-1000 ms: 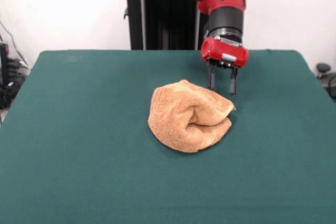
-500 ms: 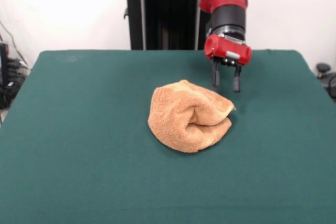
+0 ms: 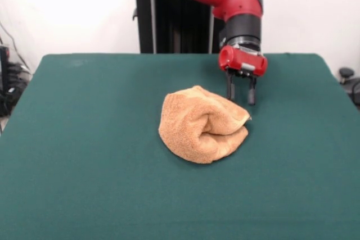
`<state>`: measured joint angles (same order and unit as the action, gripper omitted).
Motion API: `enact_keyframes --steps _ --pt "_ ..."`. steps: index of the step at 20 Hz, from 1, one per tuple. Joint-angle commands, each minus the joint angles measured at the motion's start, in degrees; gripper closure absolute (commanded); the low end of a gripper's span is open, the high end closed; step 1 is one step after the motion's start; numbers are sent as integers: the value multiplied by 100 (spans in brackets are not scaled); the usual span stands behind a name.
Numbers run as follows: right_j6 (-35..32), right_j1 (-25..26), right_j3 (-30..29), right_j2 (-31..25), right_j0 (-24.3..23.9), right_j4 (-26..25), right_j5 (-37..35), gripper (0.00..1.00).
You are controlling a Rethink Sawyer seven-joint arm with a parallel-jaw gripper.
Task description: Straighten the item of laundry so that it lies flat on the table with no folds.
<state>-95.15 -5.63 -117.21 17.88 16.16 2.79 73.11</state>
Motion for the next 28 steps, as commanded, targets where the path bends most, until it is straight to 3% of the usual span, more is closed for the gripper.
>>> enact_keyframes --steps 1,22,28 --pt "-129 192 908 -46 285 488 -195 0" --pt "-315 100 577 460 743 1079 124 0" --pt "-527 235 752 460 660 960 182 0"
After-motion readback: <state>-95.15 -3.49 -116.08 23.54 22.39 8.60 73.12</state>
